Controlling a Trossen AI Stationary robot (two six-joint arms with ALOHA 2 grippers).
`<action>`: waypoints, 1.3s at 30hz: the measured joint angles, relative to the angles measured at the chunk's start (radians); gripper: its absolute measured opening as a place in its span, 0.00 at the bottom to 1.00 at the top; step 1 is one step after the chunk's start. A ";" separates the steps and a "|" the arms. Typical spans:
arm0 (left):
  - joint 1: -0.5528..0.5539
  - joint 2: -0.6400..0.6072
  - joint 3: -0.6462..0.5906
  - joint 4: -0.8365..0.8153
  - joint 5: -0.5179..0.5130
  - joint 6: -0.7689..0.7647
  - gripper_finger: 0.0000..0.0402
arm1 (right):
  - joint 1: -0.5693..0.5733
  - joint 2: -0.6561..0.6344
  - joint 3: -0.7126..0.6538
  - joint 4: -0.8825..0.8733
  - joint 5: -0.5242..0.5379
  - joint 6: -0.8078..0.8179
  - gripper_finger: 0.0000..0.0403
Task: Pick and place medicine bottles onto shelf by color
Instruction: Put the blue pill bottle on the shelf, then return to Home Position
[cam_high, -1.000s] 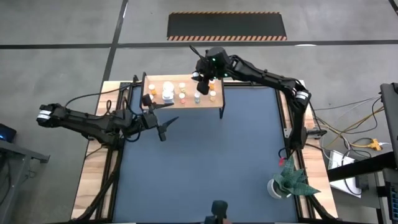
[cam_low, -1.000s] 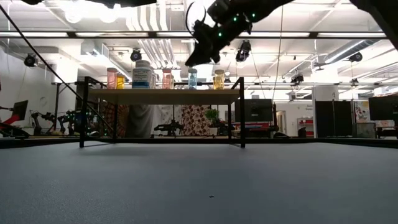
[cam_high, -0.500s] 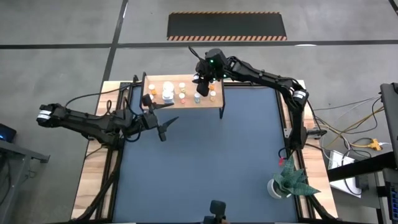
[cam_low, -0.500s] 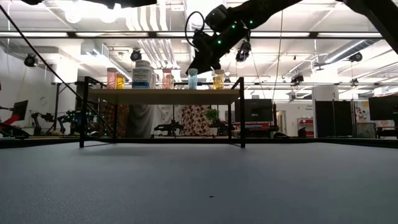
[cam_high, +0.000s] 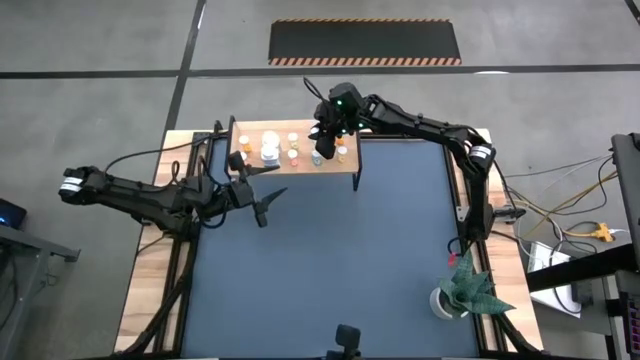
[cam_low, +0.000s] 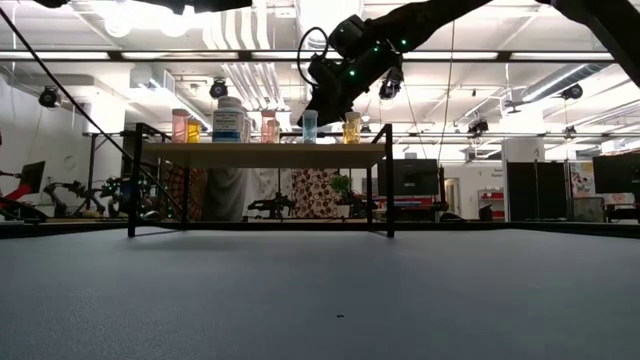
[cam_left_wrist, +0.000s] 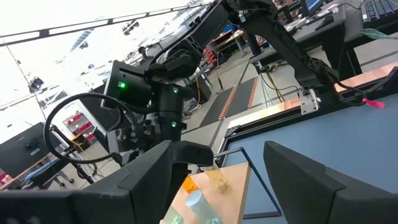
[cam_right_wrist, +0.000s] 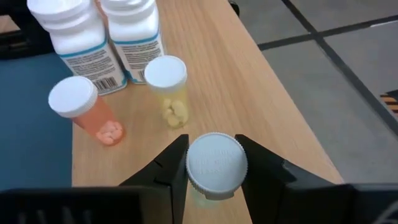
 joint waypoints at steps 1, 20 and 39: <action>0.000 0.000 0.000 0.000 0.000 0.000 0.59 | 0.000 0.000 -0.001 0.001 0.000 0.002 0.29; 0.000 0.000 -0.003 0.000 0.000 0.000 0.59 | 0.006 0.000 -0.017 0.002 0.007 0.018 0.30; 0.000 0.000 -0.003 0.000 0.000 0.000 0.59 | 0.006 -0.009 0.003 -0.033 0.008 0.020 0.45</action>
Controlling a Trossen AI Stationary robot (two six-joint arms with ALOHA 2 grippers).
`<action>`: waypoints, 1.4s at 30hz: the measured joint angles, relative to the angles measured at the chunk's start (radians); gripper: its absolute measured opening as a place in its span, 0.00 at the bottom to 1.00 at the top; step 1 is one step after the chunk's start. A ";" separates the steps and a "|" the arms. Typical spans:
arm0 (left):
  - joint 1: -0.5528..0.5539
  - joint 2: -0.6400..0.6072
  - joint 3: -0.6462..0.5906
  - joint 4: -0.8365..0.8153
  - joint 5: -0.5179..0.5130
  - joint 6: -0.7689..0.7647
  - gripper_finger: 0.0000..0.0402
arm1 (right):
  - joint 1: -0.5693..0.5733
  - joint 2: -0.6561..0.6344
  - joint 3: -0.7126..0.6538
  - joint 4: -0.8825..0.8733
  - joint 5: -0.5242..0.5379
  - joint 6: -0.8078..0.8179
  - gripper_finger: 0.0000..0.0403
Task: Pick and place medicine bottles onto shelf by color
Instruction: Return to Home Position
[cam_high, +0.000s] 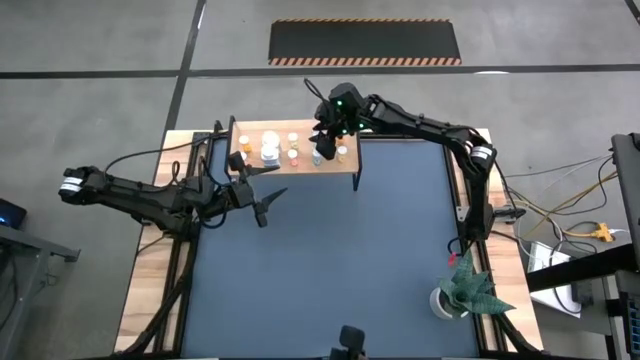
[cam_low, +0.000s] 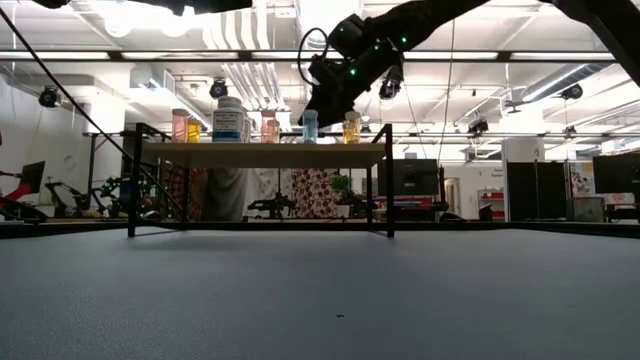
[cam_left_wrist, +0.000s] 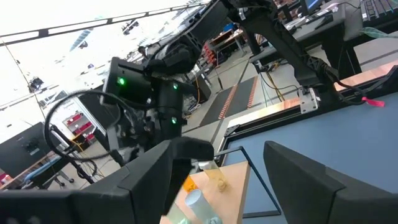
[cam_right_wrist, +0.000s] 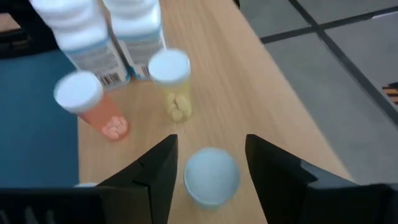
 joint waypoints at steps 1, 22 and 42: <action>0.000 0.000 0.000 0.000 0.000 0.000 0.59 | 0.000 -0.002 0.010 -0.009 0.000 0.000 0.45; -0.056 0.000 -0.010 -0.081 0.141 -0.006 0.59 | 0.124 -0.139 0.109 -0.383 -0.001 -0.163 0.03; -0.364 -0.109 -0.041 -0.385 0.076 -0.334 0.54 | 0.662 -0.885 -0.998 0.396 0.185 -0.117 0.02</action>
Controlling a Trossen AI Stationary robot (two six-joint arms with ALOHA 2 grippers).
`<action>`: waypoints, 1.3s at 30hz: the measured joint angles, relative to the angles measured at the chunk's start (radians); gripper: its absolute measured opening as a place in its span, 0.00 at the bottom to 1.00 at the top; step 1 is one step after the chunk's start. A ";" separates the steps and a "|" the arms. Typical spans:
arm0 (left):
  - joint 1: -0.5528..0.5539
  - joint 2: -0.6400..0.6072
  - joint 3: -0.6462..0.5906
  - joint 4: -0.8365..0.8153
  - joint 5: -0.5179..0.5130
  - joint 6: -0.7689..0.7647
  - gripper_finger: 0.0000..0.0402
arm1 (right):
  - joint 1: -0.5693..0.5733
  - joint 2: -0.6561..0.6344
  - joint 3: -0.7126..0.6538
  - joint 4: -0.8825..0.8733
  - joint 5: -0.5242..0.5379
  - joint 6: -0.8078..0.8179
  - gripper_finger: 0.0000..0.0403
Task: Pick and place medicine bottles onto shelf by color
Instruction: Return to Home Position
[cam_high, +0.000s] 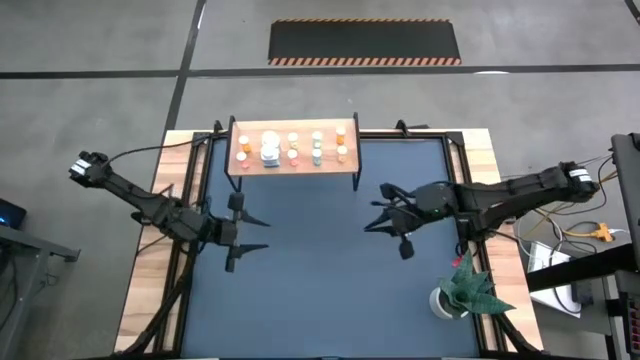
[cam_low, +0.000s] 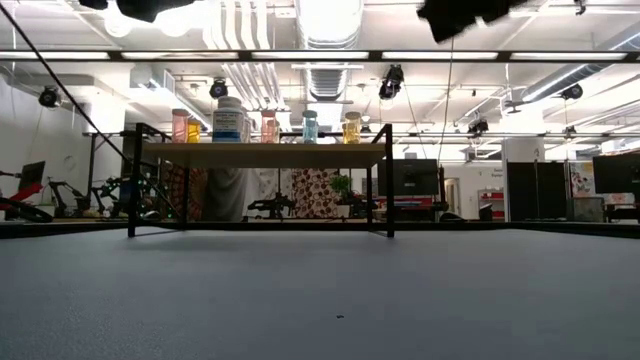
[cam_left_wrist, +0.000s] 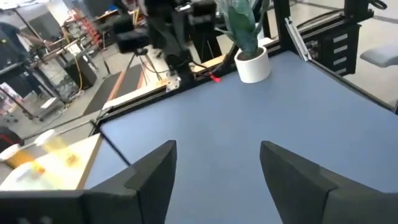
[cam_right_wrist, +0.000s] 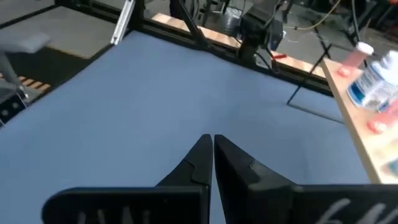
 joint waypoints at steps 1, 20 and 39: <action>0.001 -0.027 0.001 -0.030 -0.001 -0.005 0.52 | 0.000 -0.021 -0.040 0.029 0.001 0.001 0.02; 0.045 -0.386 -0.253 0.043 -0.001 0.063 0.09 | -0.195 -0.411 -0.494 0.398 -0.089 -0.013 0.02; 0.047 -0.750 -0.474 0.079 -0.002 0.074 0.01 | -0.243 -0.814 -0.750 0.404 -0.115 0.041 0.02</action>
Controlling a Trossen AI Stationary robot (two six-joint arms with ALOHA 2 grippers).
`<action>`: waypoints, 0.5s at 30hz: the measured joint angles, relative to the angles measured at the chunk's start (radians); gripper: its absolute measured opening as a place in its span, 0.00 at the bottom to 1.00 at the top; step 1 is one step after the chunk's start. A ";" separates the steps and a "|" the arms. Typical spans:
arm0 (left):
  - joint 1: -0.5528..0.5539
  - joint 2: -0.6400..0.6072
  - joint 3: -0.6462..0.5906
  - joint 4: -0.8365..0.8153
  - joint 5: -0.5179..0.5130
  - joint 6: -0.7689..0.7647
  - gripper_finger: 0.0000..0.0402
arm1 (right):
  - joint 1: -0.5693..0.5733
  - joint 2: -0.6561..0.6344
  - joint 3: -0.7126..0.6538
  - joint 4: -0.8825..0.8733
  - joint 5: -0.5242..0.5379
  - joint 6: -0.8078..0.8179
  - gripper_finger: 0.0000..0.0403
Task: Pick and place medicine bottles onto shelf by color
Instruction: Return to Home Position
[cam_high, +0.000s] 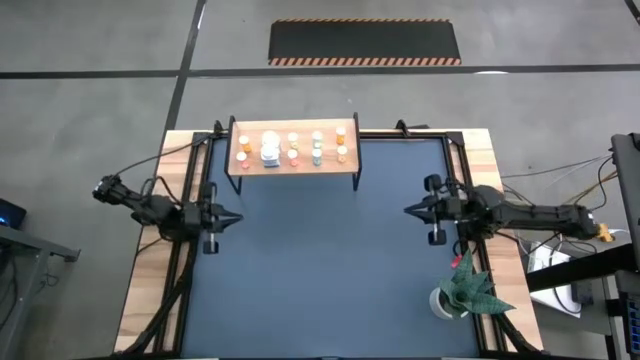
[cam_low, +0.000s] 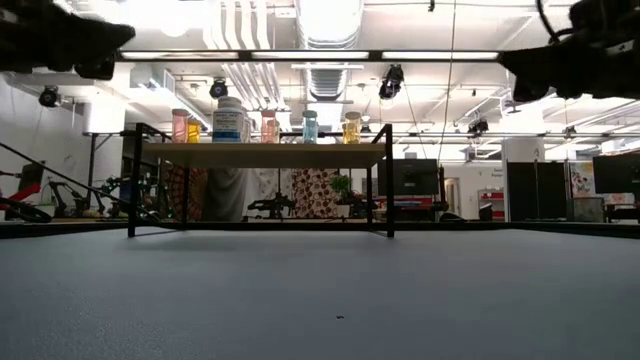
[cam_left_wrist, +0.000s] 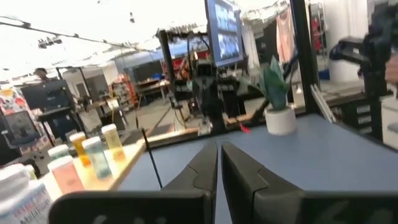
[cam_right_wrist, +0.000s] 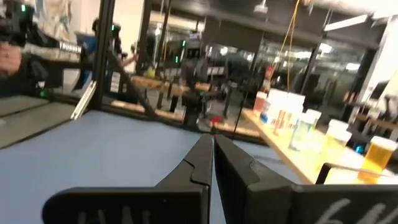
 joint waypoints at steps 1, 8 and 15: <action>0.000 0.000 -0.004 -0.009 0.000 -0.002 0.01 | 0.000 -0.021 -0.006 -0.008 -0.001 -0.003 0.02; 0.000 0.010 -0.046 0.005 0.013 -0.007 0.01 | 0.000 -0.145 -0.007 -0.095 -0.003 -0.029 0.02; 0.000 0.002 -0.091 0.019 0.015 -0.006 0.01 | 0.000 -0.158 -0.007 -0.088 -0.012 -0.034 0.02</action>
